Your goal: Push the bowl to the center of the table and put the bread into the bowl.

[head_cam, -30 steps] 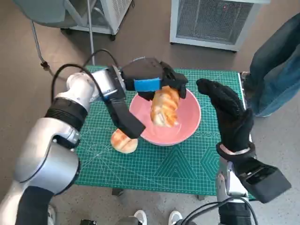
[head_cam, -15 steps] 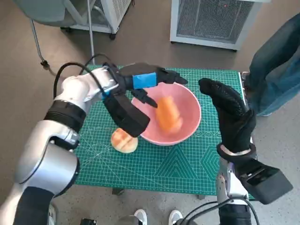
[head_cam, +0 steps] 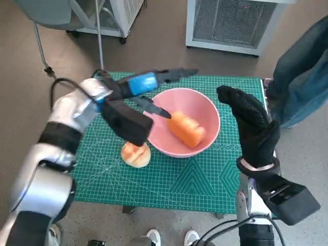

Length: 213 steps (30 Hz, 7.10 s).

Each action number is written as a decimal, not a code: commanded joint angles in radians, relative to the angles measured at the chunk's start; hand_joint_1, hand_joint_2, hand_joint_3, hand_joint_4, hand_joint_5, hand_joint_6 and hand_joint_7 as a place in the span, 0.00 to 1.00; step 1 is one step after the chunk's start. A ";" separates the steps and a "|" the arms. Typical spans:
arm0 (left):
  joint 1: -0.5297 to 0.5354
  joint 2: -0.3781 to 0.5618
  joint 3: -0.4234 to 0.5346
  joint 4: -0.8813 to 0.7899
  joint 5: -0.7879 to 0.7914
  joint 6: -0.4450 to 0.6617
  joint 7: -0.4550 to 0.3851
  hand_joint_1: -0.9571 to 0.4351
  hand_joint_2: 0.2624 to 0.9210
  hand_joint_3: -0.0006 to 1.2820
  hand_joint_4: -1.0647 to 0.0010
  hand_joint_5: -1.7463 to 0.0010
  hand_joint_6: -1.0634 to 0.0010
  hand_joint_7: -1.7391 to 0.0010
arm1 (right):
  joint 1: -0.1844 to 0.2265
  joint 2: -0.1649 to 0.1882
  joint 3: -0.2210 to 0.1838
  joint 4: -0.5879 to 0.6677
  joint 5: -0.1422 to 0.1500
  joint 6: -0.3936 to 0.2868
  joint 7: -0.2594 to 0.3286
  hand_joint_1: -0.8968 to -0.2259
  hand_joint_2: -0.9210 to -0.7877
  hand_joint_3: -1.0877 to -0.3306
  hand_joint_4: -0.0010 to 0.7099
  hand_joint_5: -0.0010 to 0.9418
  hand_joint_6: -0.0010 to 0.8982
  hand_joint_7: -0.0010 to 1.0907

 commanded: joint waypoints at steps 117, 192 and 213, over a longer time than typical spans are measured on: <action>0.775 0.167 0.331 -0.667 -0.037 0.508 0.191 0.69 1.00 0.04 0.29 0.35 0.43 0.34 | 0.052 -0.003 0.005 -0.024 0.000 0.056 0.007 0.41 0.00 0.31 0.29 0.01 0.00 0.57; 0.269 0.018 0.080 -0.438 -0.049 0.185 -0.150 0.53 0.88 0.00 1.00 1.00 0.89 0.89 | 0.065 -0.015 -0.009 -0.101 0.028 0.130 0.006 0.35 0.00 0.27 0.30 0.02 0.00 0.58; 0.585 -0.194 0.583 -0.629 -0.930 0.232 -0.325 0.46 0.92 0.01 0.93 0.99 0.75 0.96 | -0.041 -0.049 -0.034 -0.095 -0.001 0.126 -0.006 0.34 0.00 0.32 0.32 0.03 0.00 0.59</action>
